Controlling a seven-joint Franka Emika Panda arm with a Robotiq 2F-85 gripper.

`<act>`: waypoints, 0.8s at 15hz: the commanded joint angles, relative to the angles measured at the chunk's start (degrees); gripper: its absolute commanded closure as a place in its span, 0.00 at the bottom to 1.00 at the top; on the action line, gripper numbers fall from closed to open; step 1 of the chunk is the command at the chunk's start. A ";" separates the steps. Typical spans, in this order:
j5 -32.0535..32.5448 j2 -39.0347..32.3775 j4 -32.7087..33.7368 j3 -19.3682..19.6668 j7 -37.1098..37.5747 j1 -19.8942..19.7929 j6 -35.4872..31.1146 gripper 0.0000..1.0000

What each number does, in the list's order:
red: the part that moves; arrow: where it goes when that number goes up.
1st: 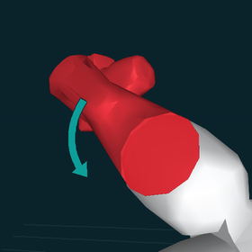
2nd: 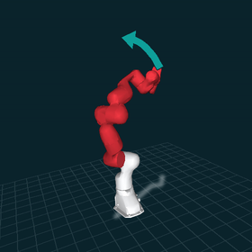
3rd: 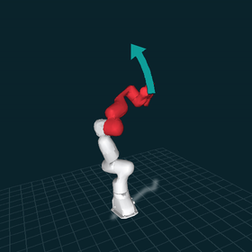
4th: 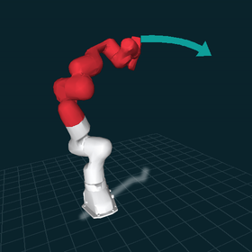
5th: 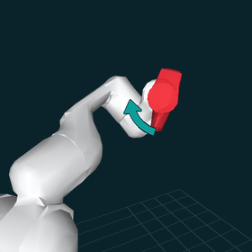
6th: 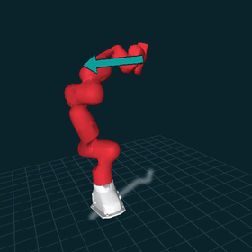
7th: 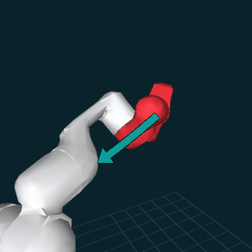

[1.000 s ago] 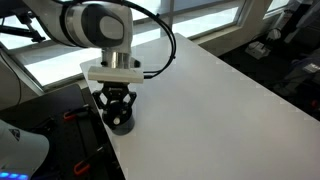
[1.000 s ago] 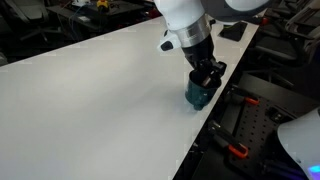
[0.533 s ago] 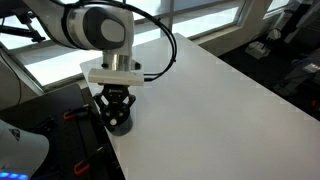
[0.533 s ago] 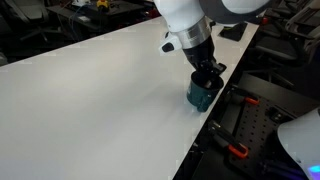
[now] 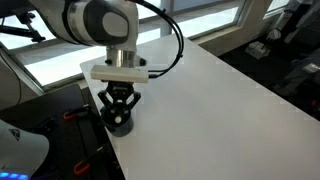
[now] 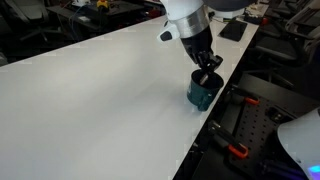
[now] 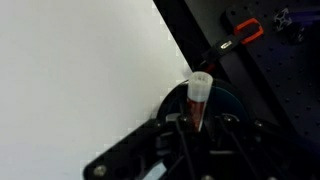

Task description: Shift the marker to the table

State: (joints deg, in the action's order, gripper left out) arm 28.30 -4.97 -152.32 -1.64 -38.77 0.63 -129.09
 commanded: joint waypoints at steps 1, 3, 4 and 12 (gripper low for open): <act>0.37 5.74 -0.13 0.35 2.19 -0.11 2.63 0.95; 0.42 8.19 -0.11 0.58 3.46 -0.37 3.47 0.95; 0.49 9.24 -0.11 0.72 3.97 -0.49 3.83 0.95; 1.97 13.83 0.19 5.48 13.52 -4.39 -3.11 0.95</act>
State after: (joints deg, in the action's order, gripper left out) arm 28.55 8.29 -152.05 2.21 -29.54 -2.03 -128.14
